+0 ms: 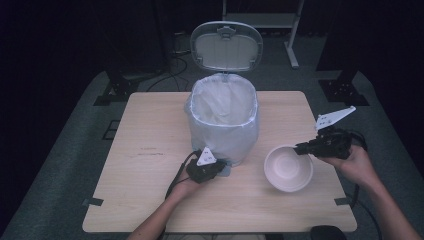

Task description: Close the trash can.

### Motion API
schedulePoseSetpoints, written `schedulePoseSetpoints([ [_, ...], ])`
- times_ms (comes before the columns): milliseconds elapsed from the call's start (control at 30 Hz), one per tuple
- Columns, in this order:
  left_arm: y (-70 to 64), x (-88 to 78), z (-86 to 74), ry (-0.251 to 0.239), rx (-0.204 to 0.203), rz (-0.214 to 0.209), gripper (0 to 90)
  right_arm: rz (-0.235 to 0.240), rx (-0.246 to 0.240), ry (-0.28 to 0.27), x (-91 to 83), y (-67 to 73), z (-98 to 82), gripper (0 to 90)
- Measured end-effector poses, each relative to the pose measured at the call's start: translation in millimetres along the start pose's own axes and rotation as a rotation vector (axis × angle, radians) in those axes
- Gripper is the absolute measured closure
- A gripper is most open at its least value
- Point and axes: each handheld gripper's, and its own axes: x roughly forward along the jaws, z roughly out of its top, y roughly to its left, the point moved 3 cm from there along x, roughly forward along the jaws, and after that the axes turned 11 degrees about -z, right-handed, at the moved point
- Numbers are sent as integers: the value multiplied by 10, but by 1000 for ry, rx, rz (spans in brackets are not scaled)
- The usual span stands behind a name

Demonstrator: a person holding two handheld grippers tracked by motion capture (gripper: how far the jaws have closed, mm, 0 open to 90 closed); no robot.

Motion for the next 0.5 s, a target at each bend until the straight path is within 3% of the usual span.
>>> schedulePoseSetpoints([
  [500,-3,4,1,-5,-4,0,817,-20,-19,-26,-240,-19,253,841],
])
